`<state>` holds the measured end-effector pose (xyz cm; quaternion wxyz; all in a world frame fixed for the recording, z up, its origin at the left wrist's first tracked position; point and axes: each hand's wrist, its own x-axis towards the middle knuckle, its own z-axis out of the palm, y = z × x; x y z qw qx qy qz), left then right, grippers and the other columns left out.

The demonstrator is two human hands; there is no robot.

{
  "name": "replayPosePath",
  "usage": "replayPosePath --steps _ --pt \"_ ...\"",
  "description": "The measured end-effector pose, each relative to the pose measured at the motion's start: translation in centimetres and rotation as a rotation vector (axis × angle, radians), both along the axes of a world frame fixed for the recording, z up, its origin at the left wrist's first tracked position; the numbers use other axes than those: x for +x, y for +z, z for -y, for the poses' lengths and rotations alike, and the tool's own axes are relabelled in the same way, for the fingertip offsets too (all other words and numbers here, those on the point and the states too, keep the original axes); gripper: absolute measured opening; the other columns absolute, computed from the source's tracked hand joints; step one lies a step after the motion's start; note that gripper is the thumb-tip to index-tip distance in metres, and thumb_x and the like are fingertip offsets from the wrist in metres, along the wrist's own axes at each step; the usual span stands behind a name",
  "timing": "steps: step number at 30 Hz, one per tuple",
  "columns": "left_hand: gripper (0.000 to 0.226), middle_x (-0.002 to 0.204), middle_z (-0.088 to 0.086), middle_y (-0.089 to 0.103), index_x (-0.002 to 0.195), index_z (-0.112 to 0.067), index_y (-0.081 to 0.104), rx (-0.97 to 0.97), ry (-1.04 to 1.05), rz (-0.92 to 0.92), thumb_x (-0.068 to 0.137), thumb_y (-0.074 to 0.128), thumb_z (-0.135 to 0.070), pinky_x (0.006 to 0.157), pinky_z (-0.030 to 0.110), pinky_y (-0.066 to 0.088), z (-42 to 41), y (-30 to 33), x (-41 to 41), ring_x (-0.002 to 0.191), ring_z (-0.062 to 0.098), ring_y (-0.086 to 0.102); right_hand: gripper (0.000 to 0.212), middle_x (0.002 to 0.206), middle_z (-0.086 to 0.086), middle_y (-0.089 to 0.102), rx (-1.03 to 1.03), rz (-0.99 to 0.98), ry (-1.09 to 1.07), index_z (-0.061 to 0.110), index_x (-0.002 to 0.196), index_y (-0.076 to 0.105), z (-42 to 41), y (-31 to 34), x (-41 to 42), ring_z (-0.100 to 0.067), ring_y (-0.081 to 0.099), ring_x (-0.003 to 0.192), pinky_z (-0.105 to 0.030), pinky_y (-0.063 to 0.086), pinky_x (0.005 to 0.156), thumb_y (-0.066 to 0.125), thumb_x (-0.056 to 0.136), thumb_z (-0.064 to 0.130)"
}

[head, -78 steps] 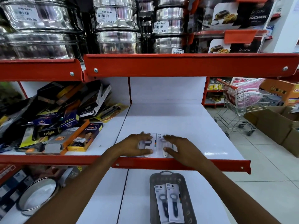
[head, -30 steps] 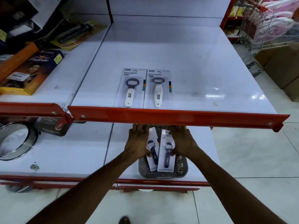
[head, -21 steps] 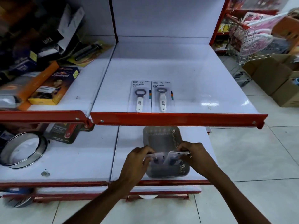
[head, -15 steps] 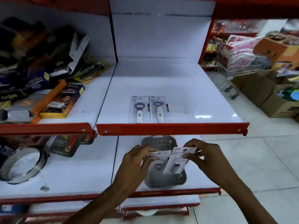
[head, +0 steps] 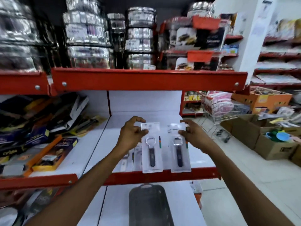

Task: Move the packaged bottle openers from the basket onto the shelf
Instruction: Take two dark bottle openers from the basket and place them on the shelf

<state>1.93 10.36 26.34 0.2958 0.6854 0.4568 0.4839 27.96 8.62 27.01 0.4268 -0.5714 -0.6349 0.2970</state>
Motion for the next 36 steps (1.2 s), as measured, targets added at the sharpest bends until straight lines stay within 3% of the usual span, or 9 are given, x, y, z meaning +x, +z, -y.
replayPosePath --steps 2,6,8,11,15,20,23,27,36 --pt "0.026 0.073 0.014 0.065 0.099 -0.017 0.062 -0.121 -0.010 0.036 0.081 0.077 -0.007 0.060 0.033 0.058 -2.9 -0.8 0.9 0.061 0.020 0.059 0.035 0.079 -0.005 0.060 -0.064 0.004 -0.032 0.015 0.123 0.050 -2.2 -0.7 0.0 -0.019 0.052 0.064 -0.031 0.048 0.061 0.062 0.090 0.011" --pt "0.025 0.092 0.011 0.067 0.087 -0.021 0.066 -0.217 0.054 -0.020 0.074 0.082 -0.007 0.069 0.045 0.064 -6.4 -3.3 2.6 0.076 0.021 0.065 0.027 0.093 -0.007 0.061 -0.187 0.060 -0.034 0.019 0.112 0.047 -5.9 -3.6 0.2 -0.021 0.055 0.078 -0.044 0.050 0.075 0.063 0.089 0.015" --pt "0.026 0.101 0.011 0.069 0.094 -0.016 0.068 -0.208 0.089 -0.098 0.074 0.083 -0.010 0.065 0.035 0.063 -7.2 -4.3 3.3 0.079 0.020 0.066 0.028 0.108 -0.011 0.062 -0.204 0.145 -0.059 0.023 0.109 0.045 -6.9 -4.9 0.2 -0.023 0.055 0.086 -0.039 0.051 0.078 0.064 0.089 0.020" --pt "0.035 0.112 0.011 0.071 0.101 -0.010 0.068 -0.145 0.139 -0.279 0.071 0.085 -0.017 0.074 0.026 0.054 -7.9 -5.4 3.9 0.089 0.022 0.069 0.043 0.120 -0.022 0.063 -0.185 0.326 -0.060 0.006 0.124 0.050 -6.9 -5.8 0.1 -0.022 0.056 0.081 -0.027 0.044 0.069 0.065 0.089 0.026" --pt "0.044 0.117 0.009 0.065 0.107 -0.016 0.065 -0.035 0.084 -0.518 0.073 0.084 -0.036 0.088 0.028 0.043 -7.5 -6.2 3.6 0.113 0.023 0.055 0.055 0.131 -0.018 0.053 -0.109 0.570 -0.046 0.007 0.133 0.048 -5.9 -6.6 0.7 -0.032 0.057 0.113 -0.034 0.046 0.096 0.064 0.088 0.036" --pt "0.064 0.139 -0.004 0.057 0.124 -0.035 0.060 -0.099 -0.189 -0.835 0.069 0.075 -0.065 0.106 0.037 0.039 -4.7 -4.3 3.6 0.131 0.017 0.045 0.042 0.142 -0.003 0.053 0.055 0.593 0.040 0.018 0.132 0.054 -3.6 -7.0 0.5 -0.021 0.047 0.132 -0.035 0.037 0.112 0.057 0.093 0.032" --pt "0.072 0.153 -0.004 0.045 0.135 -0.030 0.053 -0.180 -0.287 -0.933 0.073 0.074 -0.060 0.116 0.040 0.028 -3.5 -4.2 3.7 0.146 0.017 0.028 0.040 0.141 -0.004 0.055 -0.022 0.686 0.154 0.016 0.134 0.051 -2.6 -8.0 0.1 -0.024 0.054 0.126 -0.032 0.041 0.108 0.053 0.095 0.025" --pt "0.069 0.156 -0.002 0.039 0.137 -0.031 0.051 -0.189 -0.266 -0.944 0.077 0.069 -0.061 0.116 0.038 0.028 -2.8 -4.4 3.5 0.147 0.020 0.028 0.031 0.123 -0.008 0.066 -0.032 0.675 0.161 0.018 0.125 0.055 -1.9 -8.6 0.2 -0.026 0.065 0.104 -0.034 0.052 0.092 0.043 0.097 0.024" --pt "0.071 0.151 -0.001 0.047 0.135 -0.032 0.054 -0.155 -0.249 -0.957 0.074 0.070 -0.065 0.109 0.038 0.035 -1.6 -4.7 3.7 0.140 0.022 0.039 0.036 0.127 -0.008 0.066 -0.038 0.636 0.193 0.017 0.131 0.052 -0.9 -8.2 0.3 -0.025 0.064 0.109 -0.035 0.051 0.098 0.044 0.097 0.025"
